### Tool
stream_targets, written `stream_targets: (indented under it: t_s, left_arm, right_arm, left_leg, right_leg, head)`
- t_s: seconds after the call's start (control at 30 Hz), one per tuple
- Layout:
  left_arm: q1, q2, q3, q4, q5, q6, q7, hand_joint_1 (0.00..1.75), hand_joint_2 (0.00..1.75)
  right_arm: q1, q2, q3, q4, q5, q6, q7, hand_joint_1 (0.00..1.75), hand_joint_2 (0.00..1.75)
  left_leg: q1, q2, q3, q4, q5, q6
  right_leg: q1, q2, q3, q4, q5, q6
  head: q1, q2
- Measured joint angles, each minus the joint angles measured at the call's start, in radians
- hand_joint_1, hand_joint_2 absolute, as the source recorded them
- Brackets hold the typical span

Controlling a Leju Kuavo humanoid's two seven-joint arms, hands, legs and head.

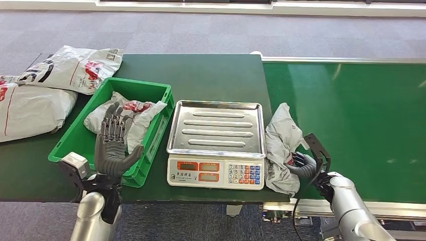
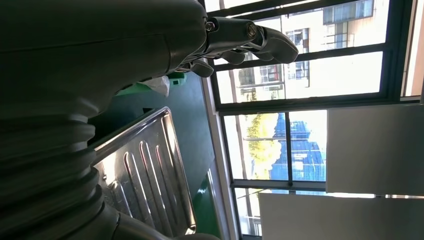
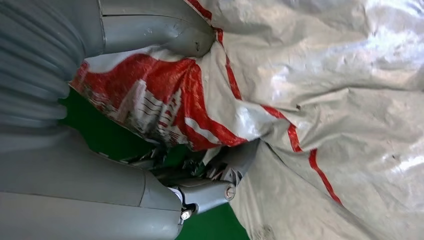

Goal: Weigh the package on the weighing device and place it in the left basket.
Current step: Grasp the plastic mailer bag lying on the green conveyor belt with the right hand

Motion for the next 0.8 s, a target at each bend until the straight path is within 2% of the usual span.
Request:
stream_targets:
  t_s: [0.27,0.43,0.6,0.8]
  left_arm:
    - [0.0,0.0,0.0,0.0,0.0,0.0,0.002,0.0,1.75]
    - [0.014,0.0,0.0,-0.015,-0.005,0.006,0.005,0.0,1.75]
    - [0.039,0.0,0.0,-0.038,-0.006,0.018,0.004,0.0,1.75]
    - [0.052,0.0,0.0,-0.048,-0.005,0.037,-0.006,0.0,1.75]
  right_arm:
    - [0.0,0.0,0.0,0.0,-0.019,-0.01,-0.009,1.75,1.75]
    - [0.004,0.001,-0.006,-0.007,-0.072,-0.079,-0.062,1.75,1.75]
    - [0.012,0.006,-0.053,-0.081,-0.185,-0.21,-0.21,1.75,1.75]
    - [0.051,0.01,-0.134,-0.276,-0.318,-0.331,-0.337,1.75,1.75]
  left_leg:
    - [0.0,0.001,0.0,0.0,0.0,-0.001]
    - [0.0,0.001,-0.001,0.0,0.0,-0.001]
    - [0.0,-0.002,-0.002,0.0,0.0,0.0]
    - [-0.001,-0.005,-0.003,0.0,0.0,0.001]
  right_leg:
    - [0.0,0.001,0.0,0.0,0.0,0.0]
    - [0.0,0.001,-0.001,0.0,0.0,0.0]
    - [-0.001,-0.002,-0.001,0.0,0.0,0.0]
    - [-0.004,-0.004,0.0,0.0,0.0,0.0]
  head:
    - [0.0,0.0]
    - [0.0,0.0]
    - [0.0,0.0]
    - [0.0,0.0]
